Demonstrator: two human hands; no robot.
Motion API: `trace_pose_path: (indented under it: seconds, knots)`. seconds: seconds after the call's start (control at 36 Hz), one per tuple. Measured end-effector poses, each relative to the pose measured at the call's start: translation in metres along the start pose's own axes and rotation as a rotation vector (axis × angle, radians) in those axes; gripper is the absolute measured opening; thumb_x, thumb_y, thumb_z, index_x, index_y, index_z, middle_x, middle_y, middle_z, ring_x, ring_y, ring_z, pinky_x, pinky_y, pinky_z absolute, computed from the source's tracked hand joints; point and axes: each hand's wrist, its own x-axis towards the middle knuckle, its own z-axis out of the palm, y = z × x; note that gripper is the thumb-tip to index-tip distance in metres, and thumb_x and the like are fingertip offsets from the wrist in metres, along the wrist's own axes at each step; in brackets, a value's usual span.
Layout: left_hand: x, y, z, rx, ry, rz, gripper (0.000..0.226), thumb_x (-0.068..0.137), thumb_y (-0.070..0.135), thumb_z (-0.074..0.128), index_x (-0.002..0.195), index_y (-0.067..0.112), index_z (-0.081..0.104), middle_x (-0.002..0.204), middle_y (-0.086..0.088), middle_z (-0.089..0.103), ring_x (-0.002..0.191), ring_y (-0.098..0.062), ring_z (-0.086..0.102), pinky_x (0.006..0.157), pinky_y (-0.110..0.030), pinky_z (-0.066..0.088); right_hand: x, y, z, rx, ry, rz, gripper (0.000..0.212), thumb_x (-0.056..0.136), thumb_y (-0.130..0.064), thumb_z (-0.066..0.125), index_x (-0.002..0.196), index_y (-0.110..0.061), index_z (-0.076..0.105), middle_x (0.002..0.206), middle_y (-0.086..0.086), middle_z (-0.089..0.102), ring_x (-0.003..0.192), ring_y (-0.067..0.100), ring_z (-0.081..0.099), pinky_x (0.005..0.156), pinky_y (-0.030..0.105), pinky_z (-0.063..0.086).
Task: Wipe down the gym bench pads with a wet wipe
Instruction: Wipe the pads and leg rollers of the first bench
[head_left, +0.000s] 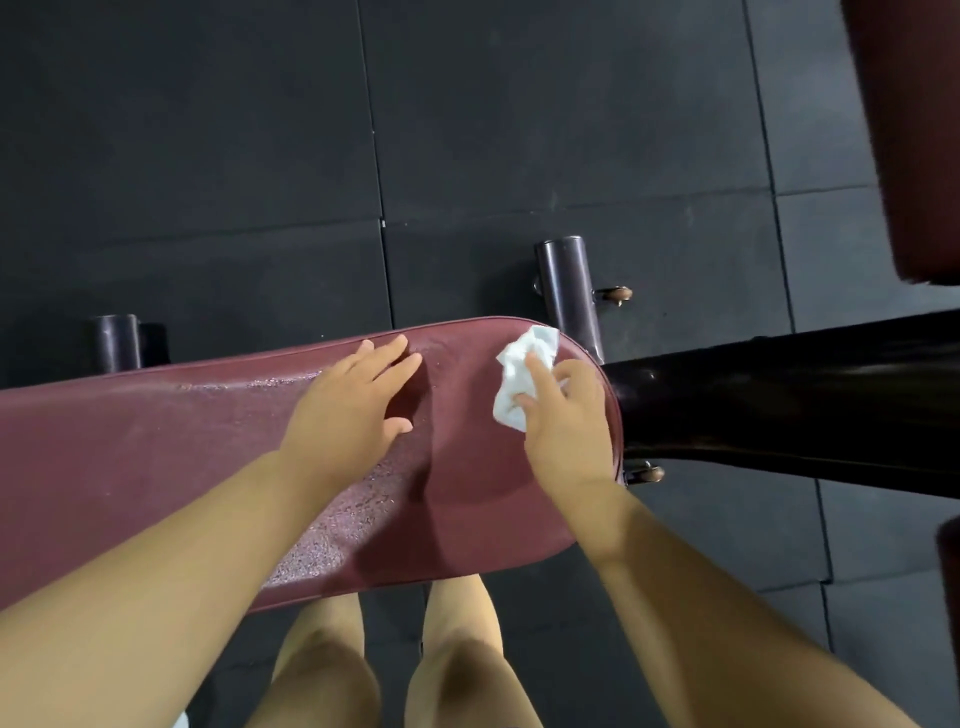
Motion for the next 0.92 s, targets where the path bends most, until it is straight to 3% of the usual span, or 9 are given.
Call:
trace_pose_path:
  seconds: [0.11, 0.25, 0.31, 0.36, 0.44, 0.56, 0.67, 0.78, 0.92]
  knots:
    - [-0.003, -0.005, 0.0, -0.058, 0.017, -0.023, 0.075, 0.078, 0.03, 0.075, 0.143, 0.015, 0.039, 0.152, 0.001, 0.031, 0.14, -0.025, 0.027, 0.113, -0.038, 0.024, 0.005, -0.012, 0.004, 0.144, 0.183, 0.272, 0.011, 0.095, -0.029, 0.052, 0.09, -0.018, 0.053, 0.083, -0.016, 0.042, 0.07, -0.011, 0.046, 0.064, 0.012, 0.036]
    - [-0.006, -0.018, -0.003, -0.053, 0.008, -0.028, 0.079, 0.079, 0.037, 0.072, 0.145, 0.016, 0.034, 0.153, 0.003, 0.029, 0.141, -0.021, 0.023, 0.113, -0.033, 0.021, 0.031, -0.031, 0.004, 0.129, 0.332, 0.351, 0.01, 0.094, -0.026, 0.049, 0.085, -0.023, 0.046, 0.087, -0.012, 0.046, 0.08, 0.008, 0.05, 0.072, 0.024, 0.038]
    - [-0.007, -0.021, -0.003, -0.067, 0.011, -0.022, 0.08, 0.079, 0.038, 0.072, 0.146, 0.017, 0.033, 0.153, 0.005, 0.027, 0.141, -0.018, 0.022, 0.113, -0.031, 0.02, 0.041, -0.04, 0.012, 0.159, 0.295, 0.245, 0.003, 0.089, -0.024, 0.047, 0.09, -0.026, 0.049, 0.098, -0.004, 0.049, 0.094, 0.021, 0.051, 0.083, 0.034, 0.043]
    - [-0.007, -0.022, -0.002, -0.099, 0.029, -0.031, 0.082, 0.077, 0.037, 0.074, 0.146, 0.016, 0.034, 0.153, 0.006, 0.028, 0.141, -0.018, 0.022, 0.113, -0.029, 0.018, 0.04, -0.053, 0.021, 0.117, 0.09, 0.041, 0.03, 0.083, -0.011, 0.05, 0.11, -0.023, 0.056, 0.112, 0.011, 0.048, 0.102, 0.03, 0.047, 0.086, 0.04, 0.044]
    - [-0.008, -0.024, 0.002, -0.144, 0.074, -0.017, 0.083, 0.072, 0.029, 0.079, 0.142, 0.01, 0.04, 0.15, -0.001, 0.035, 0.14, -0.024, 0.028, 0.111, -0.027, 0.015, 0.029, -0.065, 0.034, -0.013, -0.058, -0.266, 0.056, 0.069, 0.007, 0.059, 0.124, -0.002, 0.056, 0.104, 0.021, 0.051, 0.084, 0.037, 0.048, 0.065, 0.042, 0.05]
    - [-0.009, -0.027, 0.006, -0.151, 0.103, 0.01, 0.081, 0.075, 0.031, 0.077, 0.143, 0.011, 0.038, 0.151, 0.001, 0.032, 0.141, -0.022, 0.025, 0.109, -0.021, 0.008, 0.039, -0.044, 0.015, -0.106, -0.038, -0.406, 0.025, 0.098, -0.021, 0.042, 0.116, -0.014, 0.056, 0.109, 0.009, 0.052, 0.095, 0.026, 0.051, 0.078, 0.035, 0.045]
    - [-0.006, -0.029, 0.008, -0.179, 0.111, 0.014, 0.078, 0.077, 0.033, 0.075, 0.143, 0.014, 0.038, 0.152, 0.003, 0.031, 0.141, -0.02, 0.023, 0.111, -0.021, 0.009, 0.042, -0.01, -0.017, -0.096, 0.214, 0.101, 0.021, 0.093, -0.04, 0.046, 0.089, -0.02, 0.051, 0.086, -0.012, 0.054, 0.068, -0.004, 0.055, 0.066, 0.018, 0.047]
    - [-0.006, -0.029, 0.012, -0.174, 0.089, 0.013, 0.076, 0.08, 0.033, 0.072, 0.145, 0.015, 0.036, 0.153, 0.002, 0.027, 0.142, -0.021, 0.019, 0.114, -0.027, 0.01, 0.021, -0.02, -0.001, 0.034, 0.303, 0.385, 0.028, 0.093, -0.016, 0.04, 0.118, -0.012, 0.051, 0.105, 0.003, 0.041, 0.088, 0.013, 0.038, 0.07, 0.016, 0.027]
    - [-0.008, -0.033, 0.018, -0.121, 0.091, 0.06, 0.076, 0.08, 0.03, 0.073, 0.143, 0.009, 0.037, 0.153, -0.005, 0.028, 0.143, -0.026, 0.021, 0.116, -0.035, 0.016, -0.028, -0.055, 0.049, -0.061, 0.072, -0.118, 0.052, 0.08, 0.001, 0.041, 0.13, -0.009, 0.051, 0.109, 0.008, 0.042, 0.087, 0.027, 0.044, 0.072, 0.033, 0.042]
